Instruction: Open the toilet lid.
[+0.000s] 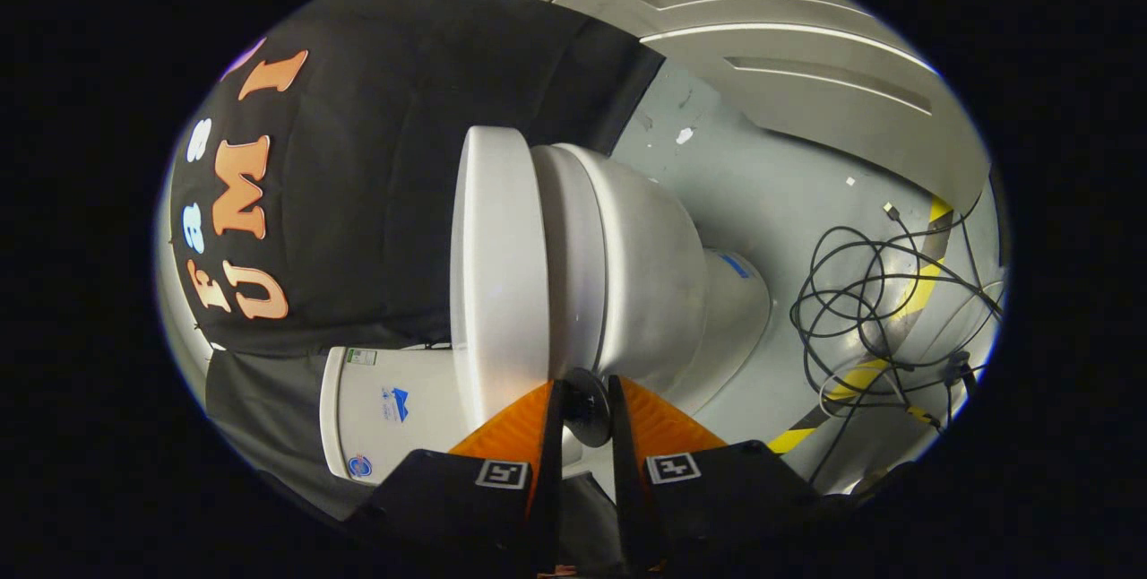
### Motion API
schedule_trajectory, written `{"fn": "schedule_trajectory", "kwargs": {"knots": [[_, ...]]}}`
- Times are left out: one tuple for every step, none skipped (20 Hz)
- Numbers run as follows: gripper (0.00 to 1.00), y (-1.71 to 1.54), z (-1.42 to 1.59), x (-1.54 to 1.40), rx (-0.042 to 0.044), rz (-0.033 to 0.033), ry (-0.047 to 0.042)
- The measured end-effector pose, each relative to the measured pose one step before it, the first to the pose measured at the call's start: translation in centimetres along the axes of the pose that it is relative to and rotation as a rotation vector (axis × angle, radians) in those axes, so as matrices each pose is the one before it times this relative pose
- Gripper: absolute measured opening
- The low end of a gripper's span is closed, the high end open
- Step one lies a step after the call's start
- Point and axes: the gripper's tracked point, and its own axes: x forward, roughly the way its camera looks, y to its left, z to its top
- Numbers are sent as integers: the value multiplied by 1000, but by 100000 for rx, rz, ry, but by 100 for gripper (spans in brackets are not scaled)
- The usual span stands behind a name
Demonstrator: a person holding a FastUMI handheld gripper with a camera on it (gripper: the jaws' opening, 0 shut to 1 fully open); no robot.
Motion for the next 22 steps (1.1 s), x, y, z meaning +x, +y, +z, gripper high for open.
{"fn": "schedule_trajectory", "kwargs": {"knots": [[34,331,117,-581,2326,1579,-147],[28,368,-126,284,1991,2807,-624],[23,178,247,-358,1127,2117,-217],[13,234,137,-128,119,1530,-51],[10,168,-115,-85,-513,820,379],[9,112,-20,111,106,1027,346],[9,91,-147,-60,752,804,413],[8,23,66,-50,993,500,30],[8,-184,163,127,329,-411,-358],[8,-256,142,81,-164,-666,-352],[8,-197,88,89,606,-340,-219],[8,-74,12,19,1757,401,-7],[8,75,-86,14,1732,996,1068],[8,-63,-40,-74,1704,683,880],[8,-98,123,-27,1196,1007,170],[8,53,106,-19,663,542,104],[8,42,197,124,-655,-140,-299],[8,101,-12,12,-1004,97,-24],[8,-46,-18,-20,-730,-79,29],[8,-13,-108,-8,192,231,362],[8,20,-3,-60,772,387,457],[8,16,-4,2,935,522,20]]}}
